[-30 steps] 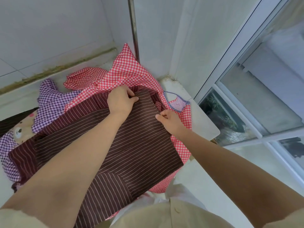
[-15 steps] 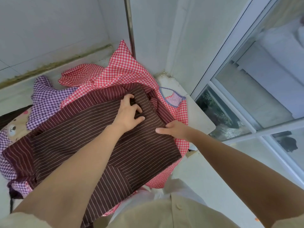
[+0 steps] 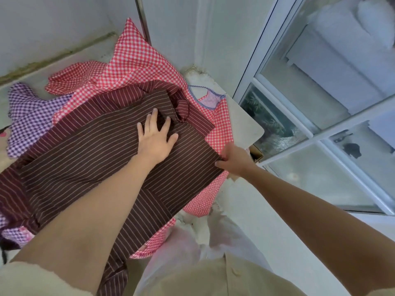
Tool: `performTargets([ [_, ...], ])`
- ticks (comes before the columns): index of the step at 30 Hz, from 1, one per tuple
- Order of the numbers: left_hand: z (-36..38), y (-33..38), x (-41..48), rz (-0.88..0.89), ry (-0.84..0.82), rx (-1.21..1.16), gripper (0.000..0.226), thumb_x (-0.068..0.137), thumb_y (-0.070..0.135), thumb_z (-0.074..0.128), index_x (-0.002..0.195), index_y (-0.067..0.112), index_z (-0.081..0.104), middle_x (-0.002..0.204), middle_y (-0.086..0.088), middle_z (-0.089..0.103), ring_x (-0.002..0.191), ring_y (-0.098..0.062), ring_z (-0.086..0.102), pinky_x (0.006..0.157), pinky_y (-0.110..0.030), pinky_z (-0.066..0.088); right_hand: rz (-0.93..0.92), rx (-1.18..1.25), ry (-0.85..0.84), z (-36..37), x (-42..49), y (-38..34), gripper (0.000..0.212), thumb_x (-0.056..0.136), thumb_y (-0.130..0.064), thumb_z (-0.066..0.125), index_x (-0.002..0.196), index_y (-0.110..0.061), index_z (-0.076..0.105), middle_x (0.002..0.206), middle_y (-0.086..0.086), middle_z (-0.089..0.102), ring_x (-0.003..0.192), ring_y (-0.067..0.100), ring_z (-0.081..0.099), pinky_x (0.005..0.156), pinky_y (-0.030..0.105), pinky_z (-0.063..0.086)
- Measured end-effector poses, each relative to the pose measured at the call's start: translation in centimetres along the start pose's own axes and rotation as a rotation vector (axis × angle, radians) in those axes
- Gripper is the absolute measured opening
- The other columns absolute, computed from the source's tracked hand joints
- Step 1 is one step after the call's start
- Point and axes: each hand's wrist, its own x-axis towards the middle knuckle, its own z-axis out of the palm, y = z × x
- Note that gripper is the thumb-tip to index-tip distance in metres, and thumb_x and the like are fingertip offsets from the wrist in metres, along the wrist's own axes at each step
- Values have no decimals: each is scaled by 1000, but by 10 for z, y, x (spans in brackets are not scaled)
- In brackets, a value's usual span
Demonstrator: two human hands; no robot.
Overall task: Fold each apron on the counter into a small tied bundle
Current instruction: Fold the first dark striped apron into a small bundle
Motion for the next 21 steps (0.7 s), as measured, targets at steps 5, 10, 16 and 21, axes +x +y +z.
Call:
performTargets([
  [5,6,-6,-57,-165,509,-36,48,103,34,35,148,17,38,157,-19,22,146,-36,17,120,-55,7,-544,-62,388,25,-9,-51,51,95,-28,55,143,-15,42,152,7,37,138,22,35,111,34,29],
  [10,34,-25,-128,-501,610,-32,50,104,35,32,152,22,30,160,-13,20,148,-32,14,118,-56,8,-942,-355,97,74,-7,-108,60,104,-39,34,157,-23,9,165,7,-4,152,22,-3,122,41,2],
  [16,77,-50,-168,-680,310,-48,67,100,58,20,155,30,-7,163,-7,-12,150,-30,-12,116,-64,-2,-671,-555,17,93,37,-75,60,102,-50,4,155,-25,-11,163,4,-18,150,21,-16,122,45,-6],
  [21,92,-51,-170,-766,286,-70,91,90,75,18,153,20,-17,161,-13,-20,148,-34,-18,111,-67,-5,-457,-577,171,65,64,-71,69,103,-49,9,156,-6,-2,164,14,-6,151,27,-5,122,48,1],
])
